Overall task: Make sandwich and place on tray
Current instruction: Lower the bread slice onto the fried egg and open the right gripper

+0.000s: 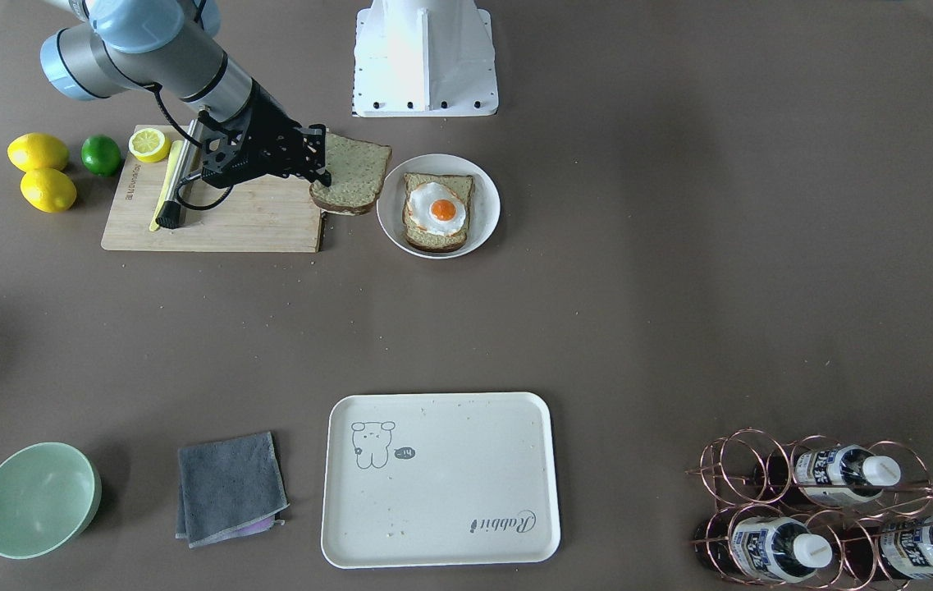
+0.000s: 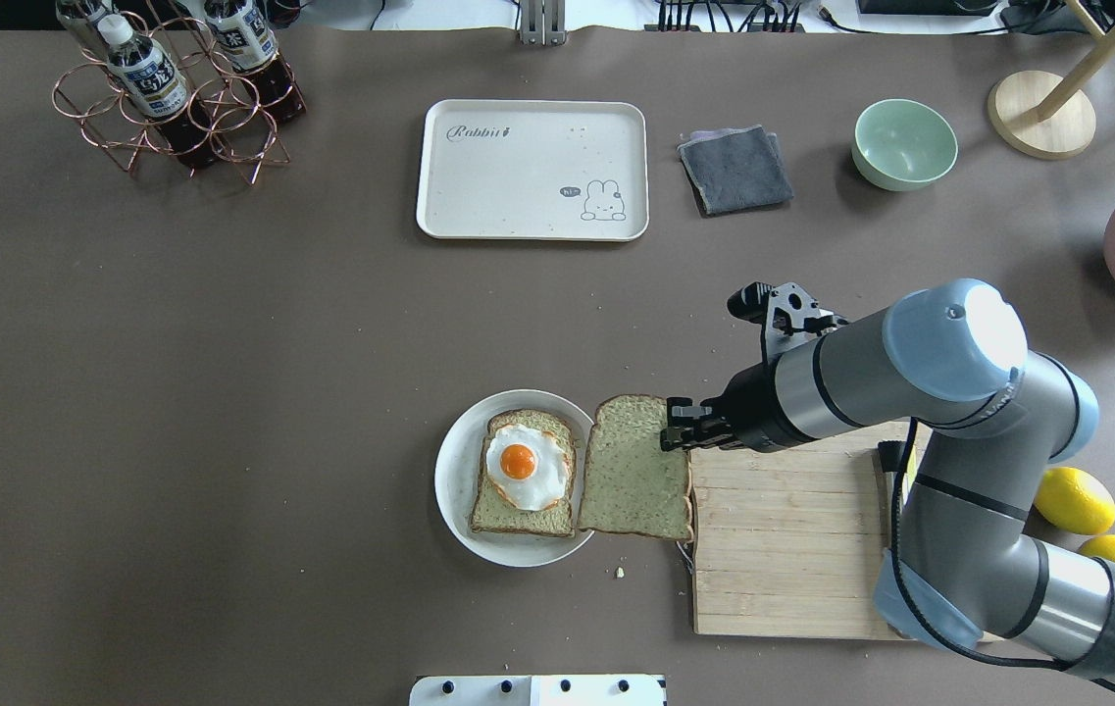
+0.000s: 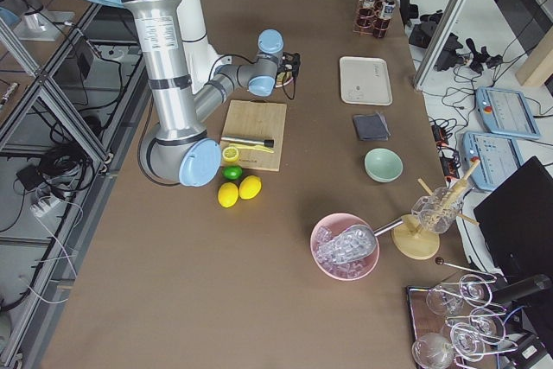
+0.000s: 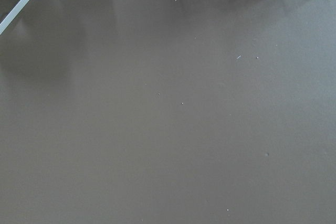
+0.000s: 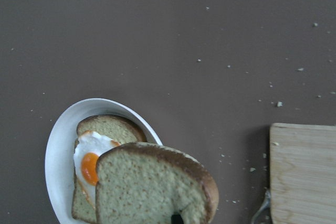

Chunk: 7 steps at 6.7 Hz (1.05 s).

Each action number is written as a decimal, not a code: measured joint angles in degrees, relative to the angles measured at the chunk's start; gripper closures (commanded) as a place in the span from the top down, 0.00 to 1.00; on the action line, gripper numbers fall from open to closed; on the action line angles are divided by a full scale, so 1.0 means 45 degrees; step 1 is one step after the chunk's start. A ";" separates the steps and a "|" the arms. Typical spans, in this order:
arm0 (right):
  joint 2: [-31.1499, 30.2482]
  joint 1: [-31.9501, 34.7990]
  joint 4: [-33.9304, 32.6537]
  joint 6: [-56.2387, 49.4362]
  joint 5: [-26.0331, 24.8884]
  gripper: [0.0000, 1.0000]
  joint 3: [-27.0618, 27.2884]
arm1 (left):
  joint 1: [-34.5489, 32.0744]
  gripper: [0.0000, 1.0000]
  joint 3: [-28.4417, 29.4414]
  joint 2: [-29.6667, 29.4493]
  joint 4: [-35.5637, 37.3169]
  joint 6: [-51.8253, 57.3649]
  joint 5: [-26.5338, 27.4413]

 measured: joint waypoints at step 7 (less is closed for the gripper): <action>0.3203 -0.0633 0.0080 -0.0130 -0.0093 0.00 -0.3209 | 0.0033 0.98 0.0014 -0.0085 0.0000 0.0000 -0.0015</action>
